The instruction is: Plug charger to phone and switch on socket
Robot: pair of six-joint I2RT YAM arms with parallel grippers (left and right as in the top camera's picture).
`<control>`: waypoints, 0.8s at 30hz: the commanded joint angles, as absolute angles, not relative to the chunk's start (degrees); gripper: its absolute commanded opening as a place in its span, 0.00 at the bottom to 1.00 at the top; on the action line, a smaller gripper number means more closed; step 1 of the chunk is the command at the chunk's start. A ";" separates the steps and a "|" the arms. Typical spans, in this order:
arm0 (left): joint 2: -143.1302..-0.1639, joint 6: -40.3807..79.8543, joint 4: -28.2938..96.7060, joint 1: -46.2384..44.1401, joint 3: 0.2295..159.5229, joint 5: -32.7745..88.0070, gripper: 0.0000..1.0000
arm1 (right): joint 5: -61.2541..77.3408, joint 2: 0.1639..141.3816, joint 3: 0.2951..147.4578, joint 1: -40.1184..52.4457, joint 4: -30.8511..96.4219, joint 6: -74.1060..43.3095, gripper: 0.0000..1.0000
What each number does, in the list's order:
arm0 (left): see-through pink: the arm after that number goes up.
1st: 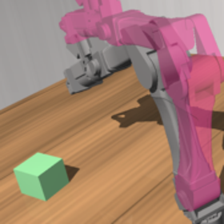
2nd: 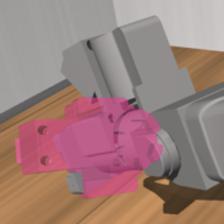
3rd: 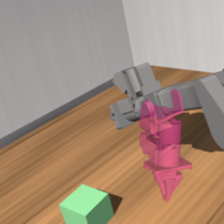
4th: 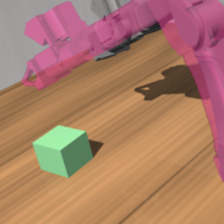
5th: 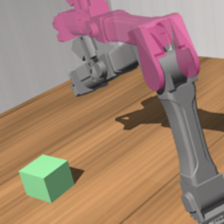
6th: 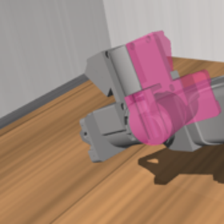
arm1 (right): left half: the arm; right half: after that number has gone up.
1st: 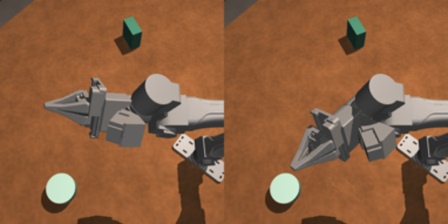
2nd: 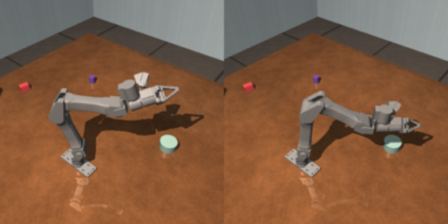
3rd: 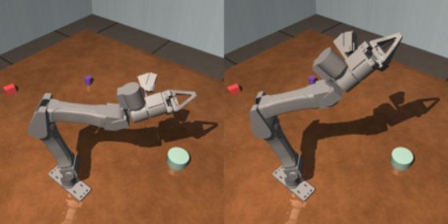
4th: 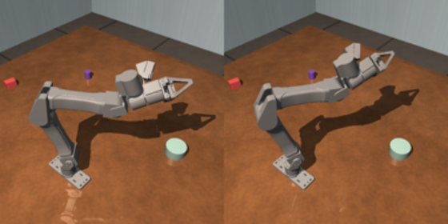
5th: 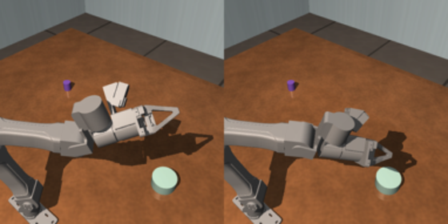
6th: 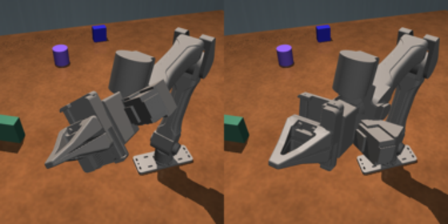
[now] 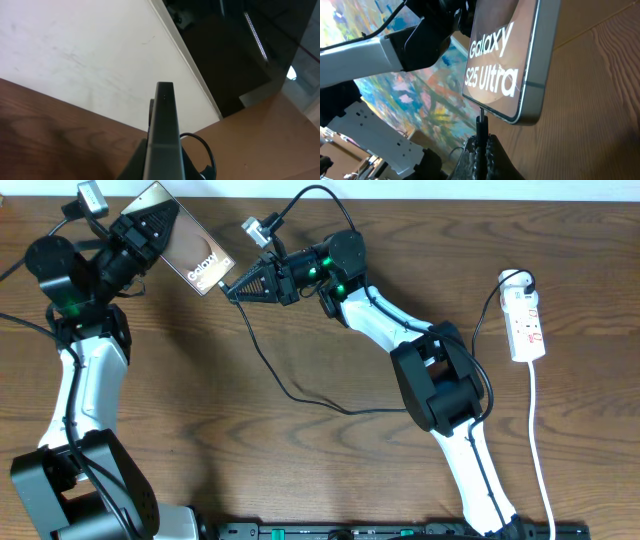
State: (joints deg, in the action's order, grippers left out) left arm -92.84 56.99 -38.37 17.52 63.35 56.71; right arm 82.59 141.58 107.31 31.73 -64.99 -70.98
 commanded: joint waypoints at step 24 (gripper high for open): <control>-91.74 55.53 -39.03 17.41 63.99 62.61 0.07 | 80.47 139.76 108.22 31.48 -65.19 -75.42 0.01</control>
